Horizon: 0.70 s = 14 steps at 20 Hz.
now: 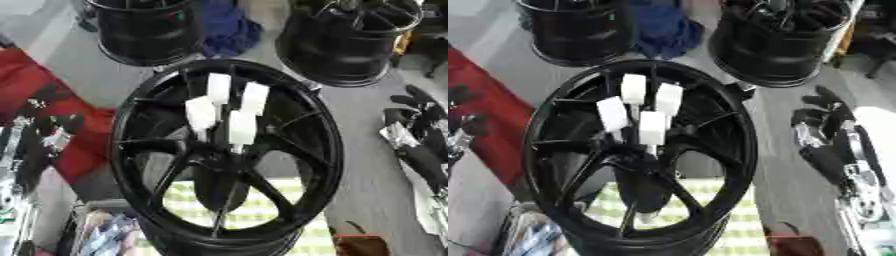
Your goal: Pull the pin out of the wheel hub.
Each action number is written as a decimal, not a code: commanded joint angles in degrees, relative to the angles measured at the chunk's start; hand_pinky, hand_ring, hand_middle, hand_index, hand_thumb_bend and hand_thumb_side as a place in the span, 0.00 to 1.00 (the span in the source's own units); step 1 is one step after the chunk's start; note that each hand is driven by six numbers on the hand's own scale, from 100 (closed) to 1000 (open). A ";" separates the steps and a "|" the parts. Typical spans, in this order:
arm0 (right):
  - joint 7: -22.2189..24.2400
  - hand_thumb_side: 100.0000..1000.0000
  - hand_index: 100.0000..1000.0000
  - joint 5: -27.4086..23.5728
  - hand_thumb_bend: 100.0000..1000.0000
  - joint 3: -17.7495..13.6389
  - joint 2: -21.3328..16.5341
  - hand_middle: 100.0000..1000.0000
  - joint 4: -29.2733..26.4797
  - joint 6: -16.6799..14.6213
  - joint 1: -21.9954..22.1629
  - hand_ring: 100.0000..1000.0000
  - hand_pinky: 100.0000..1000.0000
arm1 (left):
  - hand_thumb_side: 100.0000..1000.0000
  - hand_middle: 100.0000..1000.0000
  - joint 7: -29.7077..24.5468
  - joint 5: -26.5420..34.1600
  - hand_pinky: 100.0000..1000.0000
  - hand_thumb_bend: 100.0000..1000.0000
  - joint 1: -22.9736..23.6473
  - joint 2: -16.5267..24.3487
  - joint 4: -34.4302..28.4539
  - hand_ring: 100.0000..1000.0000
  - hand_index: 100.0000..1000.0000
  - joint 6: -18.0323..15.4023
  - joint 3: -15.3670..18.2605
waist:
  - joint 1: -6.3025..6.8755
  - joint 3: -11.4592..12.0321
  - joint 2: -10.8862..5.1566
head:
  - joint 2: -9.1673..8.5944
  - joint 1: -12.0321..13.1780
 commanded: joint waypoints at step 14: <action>-0.13 0.33 0.93 0.26 0.00 -0.12 -0.95 0.77 -1.45 0.34 -0.29 0.74 0.76 | 0.49 0.73 -1.49 0.40 0.74 0.64 -2.16 10.03 -2.87 0.00 0.88 0.15 -2.01 | 0.32 -0.24 -0.99 | 0.31 -0.26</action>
